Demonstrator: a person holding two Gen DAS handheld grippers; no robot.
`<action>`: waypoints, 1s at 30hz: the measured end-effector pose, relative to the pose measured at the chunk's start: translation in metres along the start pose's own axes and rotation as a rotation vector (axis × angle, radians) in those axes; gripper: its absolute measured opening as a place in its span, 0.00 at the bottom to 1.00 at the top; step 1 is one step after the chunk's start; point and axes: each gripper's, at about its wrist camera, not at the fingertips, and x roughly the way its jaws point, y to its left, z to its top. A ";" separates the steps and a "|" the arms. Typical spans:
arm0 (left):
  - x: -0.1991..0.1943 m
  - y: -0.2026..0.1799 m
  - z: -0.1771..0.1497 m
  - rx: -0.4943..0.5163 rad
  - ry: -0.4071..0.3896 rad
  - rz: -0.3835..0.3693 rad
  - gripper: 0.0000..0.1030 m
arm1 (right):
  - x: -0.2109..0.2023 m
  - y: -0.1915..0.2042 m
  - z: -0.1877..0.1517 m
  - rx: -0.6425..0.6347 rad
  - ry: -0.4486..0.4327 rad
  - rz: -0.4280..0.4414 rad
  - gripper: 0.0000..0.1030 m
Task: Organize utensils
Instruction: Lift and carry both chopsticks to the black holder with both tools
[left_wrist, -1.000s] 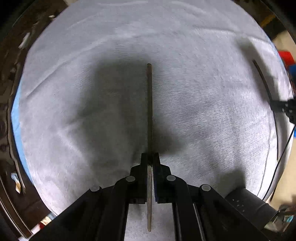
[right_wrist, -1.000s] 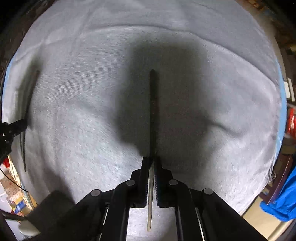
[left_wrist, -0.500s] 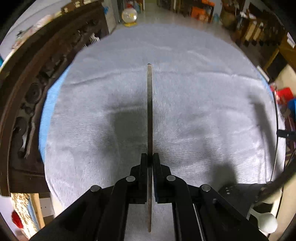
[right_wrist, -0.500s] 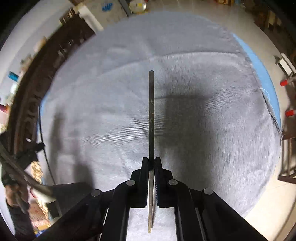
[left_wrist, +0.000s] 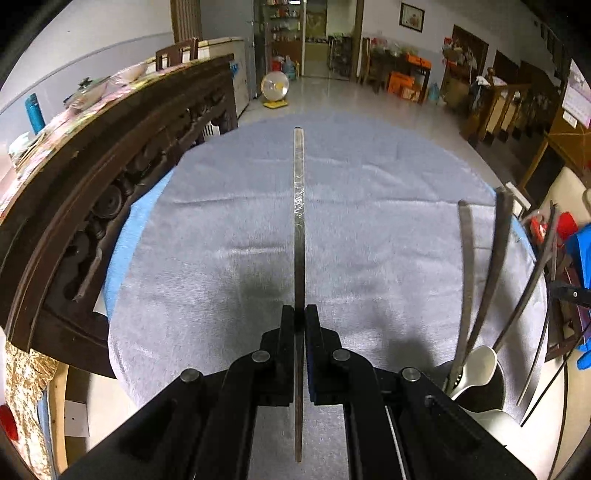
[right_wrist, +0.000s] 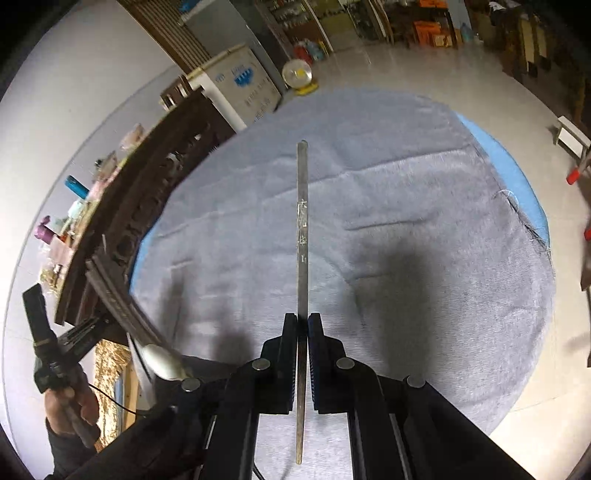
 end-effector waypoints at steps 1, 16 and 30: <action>-0.001 0.001 -0.001 -0.001 -0.007 0.002 0.05 | -0.003 0.002 -0.001 -0.005 -0.010 -0.001 0.06; -0.045 0.015 -0.008 -0.149 -0.164 -0.077 0.05 | -0.043 0.028 -0.014 0.014 -0.231 0.021 0.06; -0.092 0.004 0.004 -0.240 -0.332 -0.177 0.05 | -0.069 0.072 -0.025 -0.038 -0.407 0.097 0.06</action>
